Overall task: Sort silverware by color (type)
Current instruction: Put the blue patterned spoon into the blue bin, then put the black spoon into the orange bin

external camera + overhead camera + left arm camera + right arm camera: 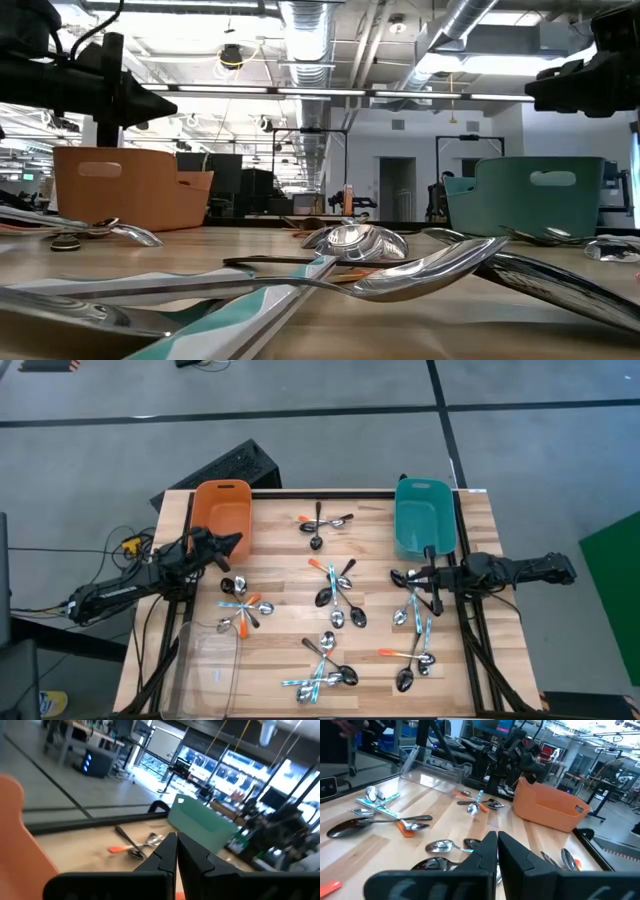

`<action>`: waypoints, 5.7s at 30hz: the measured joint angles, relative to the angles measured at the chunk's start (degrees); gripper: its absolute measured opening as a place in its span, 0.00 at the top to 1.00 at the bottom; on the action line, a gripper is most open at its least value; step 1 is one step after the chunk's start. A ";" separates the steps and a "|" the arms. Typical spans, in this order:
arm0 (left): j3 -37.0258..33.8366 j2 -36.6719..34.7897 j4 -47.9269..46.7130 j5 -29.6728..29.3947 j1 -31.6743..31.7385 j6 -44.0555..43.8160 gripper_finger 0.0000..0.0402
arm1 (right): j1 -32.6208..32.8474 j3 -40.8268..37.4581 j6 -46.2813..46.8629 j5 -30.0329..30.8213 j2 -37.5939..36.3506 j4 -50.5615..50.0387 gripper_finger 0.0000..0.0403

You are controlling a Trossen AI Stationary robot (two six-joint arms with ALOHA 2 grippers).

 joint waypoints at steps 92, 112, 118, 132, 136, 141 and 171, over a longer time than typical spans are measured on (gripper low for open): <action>33.14 43.15 -37.92 -1.09 -11.30 -4.63 0.68 | 15.95 37.32 113.66 -4.78 84.89 -46.54 0.45; 33.14 46.42 -36.88 2.52 -11.28 -11.03 0.68 | 3.42 36.70 90.96 -7.89 77.44 -47.42 0.90; 33.14 46.42 -36.62 2.60 -11.28 -11.07 0.68 | 3.22 38.94 91.93 -8.65 66.03 -46.70 0.90; 33.14 46.42 -31.86 1.48 -11.28 -12.45 0.68 | -24.53 45.97 71.89 0.75 50.07 -45.85 0.90; 33.14 46.42 -31.88 0.74 -11.28 -13.96 0.68 | -35.96 46.66 63.16 1.53 50.96 -45.97 0.90; 33.14 46.42 -31.77 -1.41 -11.26 -15.62 0.68 | -48.15 45.37 52.63 1.62 56.31 -48.03 0.88; 33.14 46.42 -30.92 0.64 -12.20 -17.06 0.68 | -34.97 48.54 50.80 -0.47 59.18 -36.10 0.50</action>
